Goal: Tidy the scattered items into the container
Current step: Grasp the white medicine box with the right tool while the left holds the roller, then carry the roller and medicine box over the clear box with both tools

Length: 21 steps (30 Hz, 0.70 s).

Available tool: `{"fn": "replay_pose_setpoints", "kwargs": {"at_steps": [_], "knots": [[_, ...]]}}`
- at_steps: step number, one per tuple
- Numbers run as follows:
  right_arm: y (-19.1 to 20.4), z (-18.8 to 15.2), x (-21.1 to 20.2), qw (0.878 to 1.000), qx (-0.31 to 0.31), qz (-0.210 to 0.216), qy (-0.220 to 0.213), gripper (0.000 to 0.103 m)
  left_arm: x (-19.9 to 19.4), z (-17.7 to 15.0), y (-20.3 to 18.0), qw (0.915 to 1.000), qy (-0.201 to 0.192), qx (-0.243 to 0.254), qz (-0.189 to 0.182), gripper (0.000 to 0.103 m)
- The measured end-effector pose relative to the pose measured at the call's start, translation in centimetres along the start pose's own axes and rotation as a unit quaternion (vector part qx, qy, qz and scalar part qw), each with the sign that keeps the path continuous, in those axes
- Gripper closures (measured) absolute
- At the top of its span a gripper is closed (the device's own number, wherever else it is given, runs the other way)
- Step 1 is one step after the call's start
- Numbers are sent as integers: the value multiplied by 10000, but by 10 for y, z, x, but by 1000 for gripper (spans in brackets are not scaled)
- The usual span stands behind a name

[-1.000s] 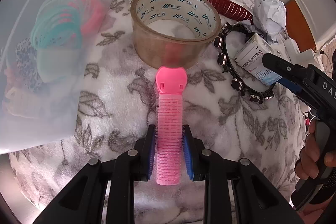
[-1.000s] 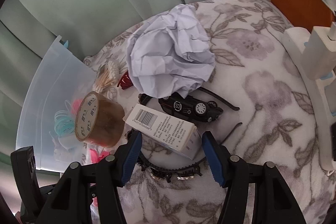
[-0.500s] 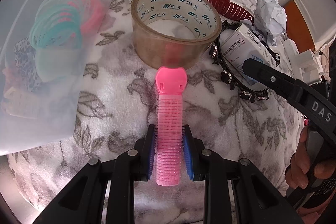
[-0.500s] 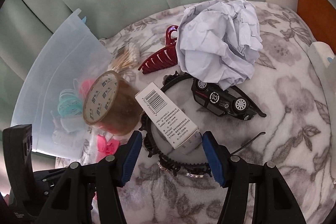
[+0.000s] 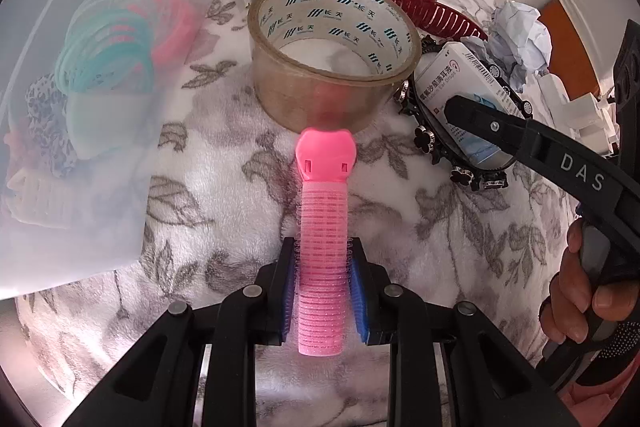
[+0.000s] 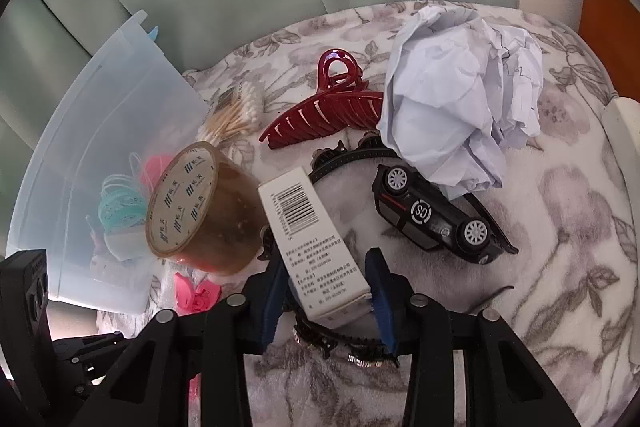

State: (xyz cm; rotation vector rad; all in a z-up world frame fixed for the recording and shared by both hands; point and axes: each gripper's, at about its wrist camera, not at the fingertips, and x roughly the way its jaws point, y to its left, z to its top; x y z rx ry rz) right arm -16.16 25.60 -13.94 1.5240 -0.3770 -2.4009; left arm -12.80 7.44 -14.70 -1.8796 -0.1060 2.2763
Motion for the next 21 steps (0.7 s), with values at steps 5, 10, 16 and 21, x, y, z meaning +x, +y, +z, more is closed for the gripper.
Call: {"fn": "replay_pose_setpoints", "kwargs": {"at_steps": [5, 10, 16, 21], "knots": [[2, -7, -16, 9999, 60, -116, -83, 75, -3, -4, 0, 10000, -34, 25, 33, 78], [-1, -14, -41, 9992, 312, 21, -266, 75, -12, -9, -1, 10000, -77, 11, 5, 78], [1, -41, -65, 9980, 509, 152, -347, 75, -34, -18, -6, 9996, -278, 74, -62, 78], [5, -62, -87, 9964, 635, 295, -471, 75, -57, -30, -18, 9990, -411, 132, -84, 78]]}}
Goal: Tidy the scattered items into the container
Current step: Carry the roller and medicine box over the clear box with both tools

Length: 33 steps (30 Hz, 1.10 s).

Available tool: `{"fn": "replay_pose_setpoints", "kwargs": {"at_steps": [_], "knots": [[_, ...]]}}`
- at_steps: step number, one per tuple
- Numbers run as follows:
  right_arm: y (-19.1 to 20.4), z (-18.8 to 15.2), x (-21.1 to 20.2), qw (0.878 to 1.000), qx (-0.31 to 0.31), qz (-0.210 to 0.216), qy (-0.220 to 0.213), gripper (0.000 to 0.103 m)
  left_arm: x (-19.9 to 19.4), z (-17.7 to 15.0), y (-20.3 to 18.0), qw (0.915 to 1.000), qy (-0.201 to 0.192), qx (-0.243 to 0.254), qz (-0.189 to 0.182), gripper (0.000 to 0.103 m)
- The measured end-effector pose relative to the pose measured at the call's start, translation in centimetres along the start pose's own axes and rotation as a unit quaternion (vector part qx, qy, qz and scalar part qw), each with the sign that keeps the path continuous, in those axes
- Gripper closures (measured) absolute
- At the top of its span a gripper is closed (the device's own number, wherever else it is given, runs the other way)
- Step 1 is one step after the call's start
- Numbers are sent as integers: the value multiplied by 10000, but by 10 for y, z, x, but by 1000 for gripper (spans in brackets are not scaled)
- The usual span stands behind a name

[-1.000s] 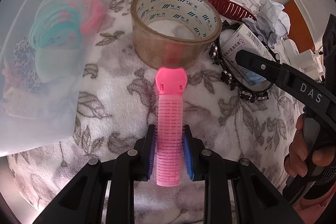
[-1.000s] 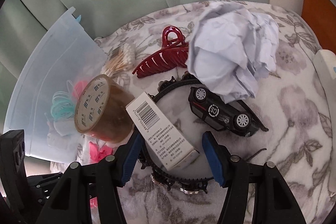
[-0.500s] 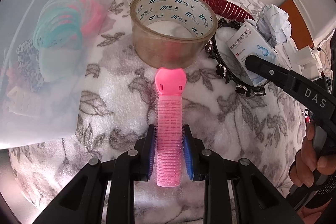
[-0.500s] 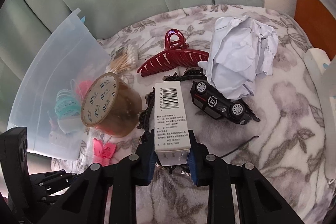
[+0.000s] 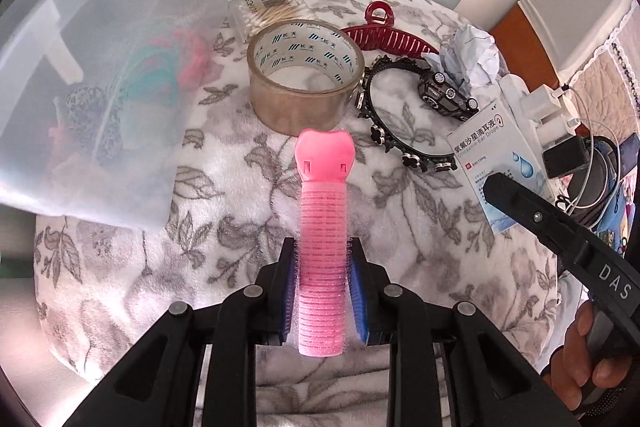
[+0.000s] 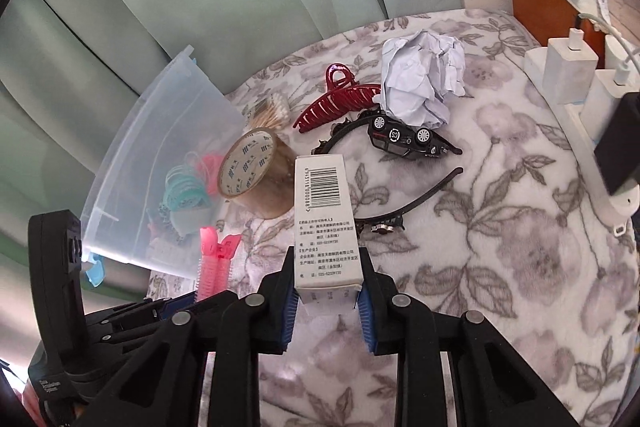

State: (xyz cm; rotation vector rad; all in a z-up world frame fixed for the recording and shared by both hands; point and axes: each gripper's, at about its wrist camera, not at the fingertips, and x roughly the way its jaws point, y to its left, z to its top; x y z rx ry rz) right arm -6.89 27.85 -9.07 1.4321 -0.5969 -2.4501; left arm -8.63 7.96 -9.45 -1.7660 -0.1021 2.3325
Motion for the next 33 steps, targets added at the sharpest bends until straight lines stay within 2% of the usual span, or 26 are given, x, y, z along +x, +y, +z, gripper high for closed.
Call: {"fn": "replay_pose_setpoints", "kwargs": {"at_steps": [5, 7, 12, 15, 27, 33], "knots": [[6, -11, -26, 9995, 69, 152, -272, 75, -29, -11, -6, 9998, -192, 82, 62, 78], [7, -12, -36, 9990, 92, 188, -385, 75, -21, -10, -15, 9996, -267, 106, 84, 78], [8, -14, -51, 9985, 107, 137, -526, 75, -40, -15, -16, 9993, -331, 75, 132, 78], [8, -16, -66, 9970, 90, 194, -740, 75, -49, -12, -22, 9986, -500, 170, 91, 78], [29, -9, -92, 9942, -78, 32, -1072, 75, -78, -12, -16, 9948, -977, 192, -231, 78], [51, 0, -106, 9920, -260, 22, -1237, 75, -105, -13, -6, 9869, -1495, 246, -557, 78]]}}
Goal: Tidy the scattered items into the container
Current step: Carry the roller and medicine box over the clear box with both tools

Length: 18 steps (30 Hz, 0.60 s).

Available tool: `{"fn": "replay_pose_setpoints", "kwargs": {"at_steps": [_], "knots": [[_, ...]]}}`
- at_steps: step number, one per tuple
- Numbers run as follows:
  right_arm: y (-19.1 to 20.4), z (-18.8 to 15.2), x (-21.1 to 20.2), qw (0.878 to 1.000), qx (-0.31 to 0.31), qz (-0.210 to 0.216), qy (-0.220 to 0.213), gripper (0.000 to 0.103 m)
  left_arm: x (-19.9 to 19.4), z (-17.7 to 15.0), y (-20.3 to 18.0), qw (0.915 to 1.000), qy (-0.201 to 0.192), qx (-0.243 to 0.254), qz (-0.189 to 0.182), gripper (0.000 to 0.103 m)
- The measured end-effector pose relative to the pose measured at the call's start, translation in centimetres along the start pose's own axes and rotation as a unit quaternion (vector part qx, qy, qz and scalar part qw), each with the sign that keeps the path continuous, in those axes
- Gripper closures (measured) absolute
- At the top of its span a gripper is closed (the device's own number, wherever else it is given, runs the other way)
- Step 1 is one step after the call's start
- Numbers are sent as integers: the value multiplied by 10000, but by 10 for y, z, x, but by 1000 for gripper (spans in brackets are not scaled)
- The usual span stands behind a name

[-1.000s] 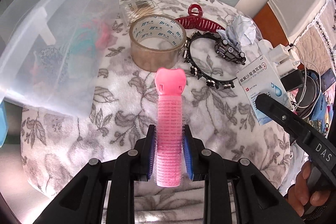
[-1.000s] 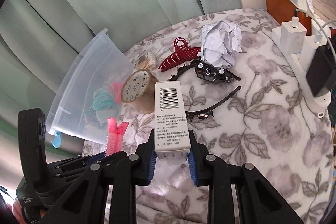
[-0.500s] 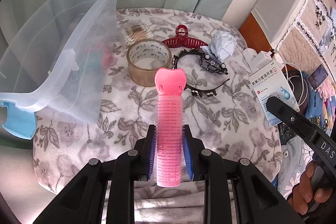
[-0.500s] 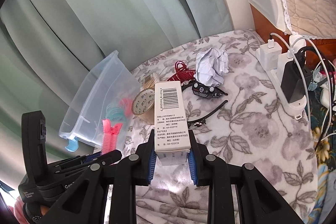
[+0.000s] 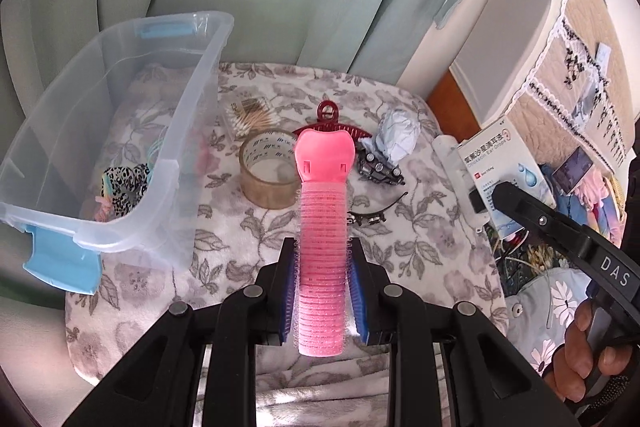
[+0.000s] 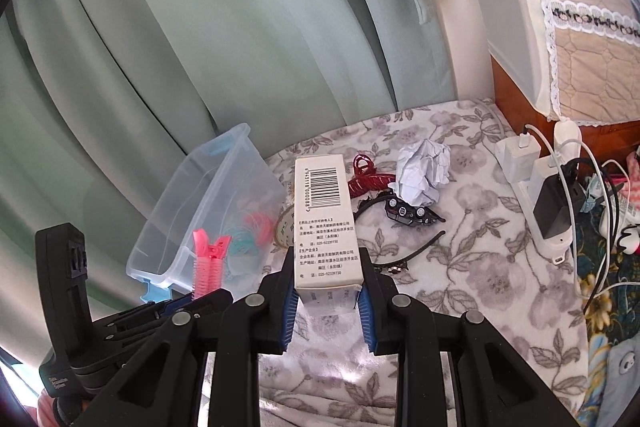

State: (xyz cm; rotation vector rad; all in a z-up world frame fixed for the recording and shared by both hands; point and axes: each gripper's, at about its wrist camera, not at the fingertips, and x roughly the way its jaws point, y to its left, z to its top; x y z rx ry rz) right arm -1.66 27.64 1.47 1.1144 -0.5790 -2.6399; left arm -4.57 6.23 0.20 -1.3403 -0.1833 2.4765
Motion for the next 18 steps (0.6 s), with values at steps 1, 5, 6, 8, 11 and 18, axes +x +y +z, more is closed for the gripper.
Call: {"fn": "replay_pose_setpoints", "kwargs": {"at_steps": [1, 5, 6, 8, 11, 18], "knots": [[5, 2, -2, 10000, -57, 11, -21, 75, -6, 1, 1, 9999, -106, -6, -48, 78], [25, 9, -6, 9996, -271, 48, -66, 75, -26, 5, 9, 9984, -457, -96, -308, 78], [29, 10, -6, 9995, -311, 54, -98, 75, -30, 7, 11, 9979, -527, -114, -356, 78], [39, 12, -6, 9991, -384, 58, -150, 75, -36, 9, 17, 9970, -643, -147, -399, 78], [52, 15, -2, 9985, -513, 79, -156, 75, -43, 13, 30, 9959, -772, -263, -395, 78], [85, 15, 25, 9956, -905, 174, 147, 75, -54, 15, 78, 9911, -1056, -774, -251, 78]]}}
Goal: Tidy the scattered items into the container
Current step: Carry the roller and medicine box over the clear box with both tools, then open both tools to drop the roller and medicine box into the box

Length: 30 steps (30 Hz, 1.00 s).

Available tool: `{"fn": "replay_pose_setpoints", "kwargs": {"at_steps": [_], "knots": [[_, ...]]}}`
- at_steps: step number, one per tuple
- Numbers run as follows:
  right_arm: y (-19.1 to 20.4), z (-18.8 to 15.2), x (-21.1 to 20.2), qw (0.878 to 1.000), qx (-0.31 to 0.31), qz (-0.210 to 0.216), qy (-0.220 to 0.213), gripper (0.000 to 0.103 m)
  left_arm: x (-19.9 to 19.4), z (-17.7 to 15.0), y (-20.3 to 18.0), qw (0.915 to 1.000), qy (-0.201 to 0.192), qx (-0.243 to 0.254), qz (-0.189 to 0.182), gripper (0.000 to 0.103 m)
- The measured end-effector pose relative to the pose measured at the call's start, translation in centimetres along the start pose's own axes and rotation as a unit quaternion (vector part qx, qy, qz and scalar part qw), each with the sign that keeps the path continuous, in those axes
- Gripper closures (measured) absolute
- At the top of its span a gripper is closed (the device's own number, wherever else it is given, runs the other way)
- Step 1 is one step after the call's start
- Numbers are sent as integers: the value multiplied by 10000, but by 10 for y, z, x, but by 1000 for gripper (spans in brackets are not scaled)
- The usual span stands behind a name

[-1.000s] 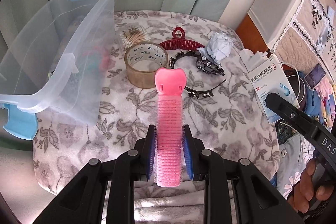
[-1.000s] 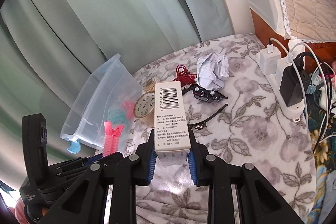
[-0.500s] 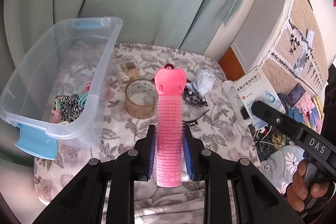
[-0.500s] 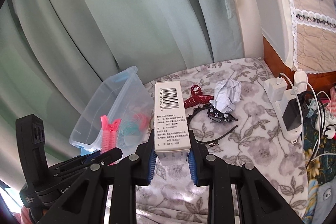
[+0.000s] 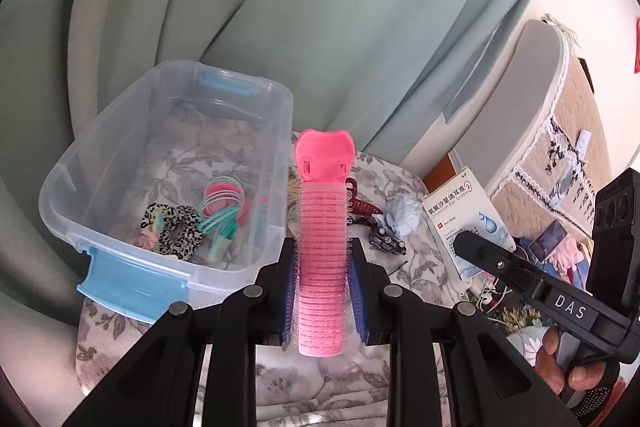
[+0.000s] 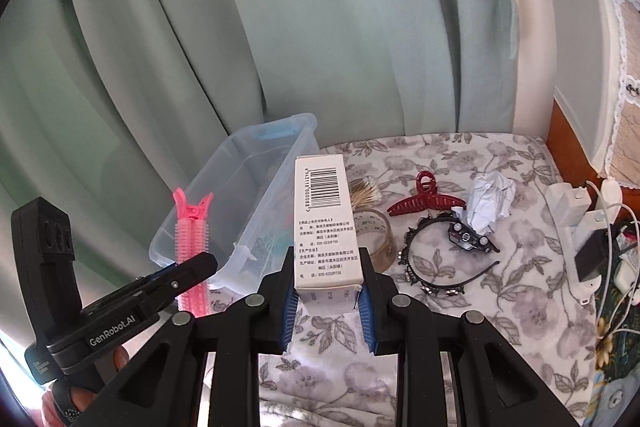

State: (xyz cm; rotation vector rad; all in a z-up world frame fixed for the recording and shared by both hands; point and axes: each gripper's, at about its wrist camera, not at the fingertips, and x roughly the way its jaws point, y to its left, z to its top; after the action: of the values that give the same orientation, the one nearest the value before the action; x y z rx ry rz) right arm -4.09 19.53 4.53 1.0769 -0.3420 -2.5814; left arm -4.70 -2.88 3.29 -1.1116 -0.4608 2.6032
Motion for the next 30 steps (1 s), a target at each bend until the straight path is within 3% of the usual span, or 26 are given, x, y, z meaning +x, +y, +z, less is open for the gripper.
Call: {"fn": "replay_pose_setpoints", "kwargs": {"at_steps": [17, 30], "knots": [[81, 15, 53, 9951, -752, 567, 291, 75, -15, 16, 71, 9960, -441, -679, 366, 78], [103, 19, 97, 9887, -1003, 849, 720, 75, -4, 17, 93, 9943, -355, -838, 559, 78]]}}
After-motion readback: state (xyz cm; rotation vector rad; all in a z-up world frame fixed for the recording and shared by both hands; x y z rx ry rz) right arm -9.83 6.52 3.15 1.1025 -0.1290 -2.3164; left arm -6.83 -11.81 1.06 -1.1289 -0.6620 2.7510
